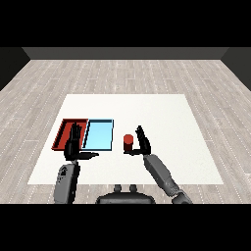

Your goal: Pick the red can and put it in the red box

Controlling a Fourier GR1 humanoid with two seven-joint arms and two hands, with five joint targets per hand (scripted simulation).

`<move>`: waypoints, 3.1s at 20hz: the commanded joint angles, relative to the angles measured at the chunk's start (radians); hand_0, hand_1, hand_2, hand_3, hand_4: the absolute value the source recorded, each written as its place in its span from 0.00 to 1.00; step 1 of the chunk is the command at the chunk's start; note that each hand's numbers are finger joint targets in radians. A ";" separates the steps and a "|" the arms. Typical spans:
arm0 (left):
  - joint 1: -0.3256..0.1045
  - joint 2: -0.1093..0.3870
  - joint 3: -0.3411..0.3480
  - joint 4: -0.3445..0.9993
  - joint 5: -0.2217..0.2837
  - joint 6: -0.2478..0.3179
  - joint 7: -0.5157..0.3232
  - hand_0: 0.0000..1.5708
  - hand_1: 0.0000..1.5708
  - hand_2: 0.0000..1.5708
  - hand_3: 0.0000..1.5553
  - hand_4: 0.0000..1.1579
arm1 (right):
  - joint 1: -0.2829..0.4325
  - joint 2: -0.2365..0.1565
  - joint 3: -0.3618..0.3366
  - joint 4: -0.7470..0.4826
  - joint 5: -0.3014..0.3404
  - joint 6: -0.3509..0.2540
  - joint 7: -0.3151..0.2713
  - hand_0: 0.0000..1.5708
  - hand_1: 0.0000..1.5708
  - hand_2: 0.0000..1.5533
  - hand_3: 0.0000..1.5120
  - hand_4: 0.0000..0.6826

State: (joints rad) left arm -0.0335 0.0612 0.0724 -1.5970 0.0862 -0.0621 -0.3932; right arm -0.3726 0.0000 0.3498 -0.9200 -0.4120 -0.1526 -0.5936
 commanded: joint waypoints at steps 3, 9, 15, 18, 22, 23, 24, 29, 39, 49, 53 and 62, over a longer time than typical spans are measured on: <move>0.002 -0.006 -0.009 0.058 -0.002 -0.026 -0.054 0.00 0.00 0.00 0.00 0.00 | -0.030 0.000 0.017 0.009 -0.049 -0.014 0.013 0.00 0.00 0.00 0.00 0.00; 0.005 -0.003 -0.002 0.013 0.000 -0.013 -0.027 0.00 0.00 0.00 0.00 0.00 | -0.062 0.000 0.073 0.113 -0.110 -0.008 -0.081 0.00 0.00 0.00 0.00 0.00; 0.016 -0.024 -0.037 0.032 -0.050 0.010 -0.052 0.00 0.00 0.00 0.00 0.00 | -0.106 0.000 0.127 0.081 -0.176 -0.046 -0.037 0.00 0.00 0.00 0.00 0.00; -0.008 -0.025 -0.012 0.094 -0.035 0.010 -0.073 0.00 0.00 0.00 0.00 0.00 | -0.107 0.000 0.213 0.071 -0.236 -0.089 -0.064 0.00 0.00 0.00 0.00 0.00; 0.062 -0.029 -0.038 -0.043 -0.031 0.011 -0.023 0.00 0.00 0.00 0.00 0.00 | -0.138 0.000 0.259 0.090 -0.304 -0.122 -0.063 0.00 0.00 0.00 0.00 0.00; -0.003 -0.023 -0.027 -0.041 -0.028 0.030 0.034 0.00 0.00 0.00 0.00 0.00 | -0.173 0.000 0.315 0.147 -0.373 -0.120 -0.128 0.00 0.00 0.00 0.00 0.00; 0.081 -0.005 -0.017 -0.046 -0.021 -0.008 -0.031 0.00 0.00 0.00 0.00 0.00 | -0.095 0.000 0.255 0.104 -0.279 -0.089 -0.113 0.00 0.00 0.00 0.00 0.00; 0.057 0.011 0.009 -0.031 0.012 -0.031 -0.018 0.00 0.00 0.00 0.00 0.00 | -0.145 0.000 0.243 0.060 -0.262 -0.139 -0.010 0.00 0.00 0.00 0.00 0.00; 0.044 0.002 -0.023 -0.069 -0.027 0.003 0.027 0.00 0.00 0.00 0.00 0.00 | -0.257 -0.008 0.202 0.167 -0.262 -0.323 0.116 1.00 1.00 0.98 0.98 0.87; -0.055 0.008 0.016 0.039 -0.031 0.025 0.002 0.00 0.00 0.00 0.00 0.00 | -0.178 0.000 0.287 0.121 -0.211 -0.425 0.156 1.00 1.00 0.96 0.95 0.84; 0.080 -0.024 -0.045 -0.067 -0.045 0.013 -0.011 0.00 0.00 0.00 0.00 0.00 | -0.244 0.000 0.243 0.233 -0.268 -0.339 0.111 1.00 1.00 0.96 0.95 0.85; -0.022 -0.036 -0.051 0.053 -0.088 0.041 -0.040 0.00 0.00 0.00 0.00 0.00 | -0.145 -0.026 0.242 -0.063 -0.112 -0.478 0.212 1.00 1.00 0.95 0.93 0.86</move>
State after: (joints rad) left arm -0.0413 0.0556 0.0571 -1.5733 0.0414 -0.0504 -0.4168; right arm -0.5602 -0.0127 0.5988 -0.8684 -0.5873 -0.5879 -0.4267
